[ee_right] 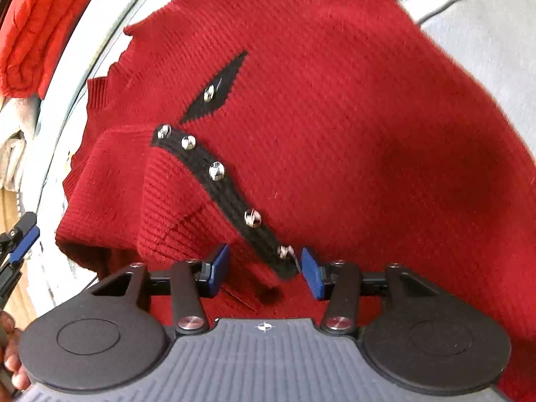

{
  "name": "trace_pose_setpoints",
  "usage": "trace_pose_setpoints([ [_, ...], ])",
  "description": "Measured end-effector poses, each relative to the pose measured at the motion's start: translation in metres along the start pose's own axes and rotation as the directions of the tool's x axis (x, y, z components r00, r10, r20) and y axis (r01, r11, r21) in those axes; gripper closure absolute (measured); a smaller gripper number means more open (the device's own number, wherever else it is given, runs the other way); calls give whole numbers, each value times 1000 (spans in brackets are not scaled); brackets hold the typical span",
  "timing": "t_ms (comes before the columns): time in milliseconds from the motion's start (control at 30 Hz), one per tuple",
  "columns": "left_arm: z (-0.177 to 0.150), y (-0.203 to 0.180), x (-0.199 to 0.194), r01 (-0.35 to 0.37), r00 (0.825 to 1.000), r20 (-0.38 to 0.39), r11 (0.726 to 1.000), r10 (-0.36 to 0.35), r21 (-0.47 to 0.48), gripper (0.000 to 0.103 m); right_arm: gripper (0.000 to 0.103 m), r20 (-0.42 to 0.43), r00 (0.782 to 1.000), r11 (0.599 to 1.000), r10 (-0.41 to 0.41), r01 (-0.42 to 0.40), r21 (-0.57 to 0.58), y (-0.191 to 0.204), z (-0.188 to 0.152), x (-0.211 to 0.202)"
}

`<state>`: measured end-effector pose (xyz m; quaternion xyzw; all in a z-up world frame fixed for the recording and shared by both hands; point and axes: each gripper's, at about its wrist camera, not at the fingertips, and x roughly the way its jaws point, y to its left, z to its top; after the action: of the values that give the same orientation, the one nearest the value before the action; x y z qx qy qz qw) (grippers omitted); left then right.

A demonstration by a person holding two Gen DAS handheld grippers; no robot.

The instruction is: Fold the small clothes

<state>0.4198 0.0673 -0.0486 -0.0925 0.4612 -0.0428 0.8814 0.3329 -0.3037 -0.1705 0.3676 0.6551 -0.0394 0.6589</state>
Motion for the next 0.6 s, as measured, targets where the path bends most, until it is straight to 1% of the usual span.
trace_pose_setpoints([
  [67, 0, 0, 0, 0, 1000, 1, 1000, 0, -1, 73, 53, 34, 999, 999, -16, 17, -30, 3, 4, -1],
  [133, 0, 0, 0, 2, 1000, 1, 1000, -2, -1, 73, 53, 31, 999, 999, -11, 12, -31, 3, 6, 2],
  [200, 1, 1, -1, 1, 1000, 3, 1000, -1, -3, 73, 55, 29, 999, 997, -22, 24, -72, 8, 5, 5],
  [233, 2, 1, -1, -1, 1000, 5, 1000, 1, -6, 73, 64, 34, 999, 994, -32, 35, -103, 12, 4, 6],
  [267, 3, 2, -2, -2, 1000, 8, 1000, 2, -9, 73, 71, 33, 999, 990, -33, 37, -139, 17, 2, 7],
  [300, 4, 4, -3, -4, 1000, 11, 1000, 4, -12, 73, 80, 25, 999, 985, -28, 32, -167, 20, 1, 9],
  [333, 5, 6, -3, -7, 1000, 14, 1000, 7, -17, 73, 87, 19, 999, 981, -28, 31, -192, 23, -1, 11],
  [400, 8, 10, -6, -15, 1000, 23, 1000, 15, -24, 73, 93, 28, 999, 967, -32, 38, -250, 31, -5, 12],
  [467, 11, 15, -8, -23, 999, 32, 999, 24, -34, 73, 95, 28, 999, 963, 17, -9, -270, 36, -2, 6],
  [500, 12, 17, -9, -27, 999, 36, 999, 28, -39, 73, 95, 64, 998, 953, 26, -5, -301, 43, 2, -2],
  [533, 13, 20, -11, -30, 999, 39, 999, 31, -45, 73, 95, 134, 991, 932, 18, 32, -362, 51, 7, -15],
  [567, 15, 22, -11, -32, 999, 40, 998, 34, -49, 73, 95, 239, 971, 895, 6, 101, -435, 61, 12, -31],
  [600, 15, 23, -12, -35, 998, 41, 998, 37, -52, 73, 95, 332, 943, 862, -2, 170, -477, 68, 17, -47],
])
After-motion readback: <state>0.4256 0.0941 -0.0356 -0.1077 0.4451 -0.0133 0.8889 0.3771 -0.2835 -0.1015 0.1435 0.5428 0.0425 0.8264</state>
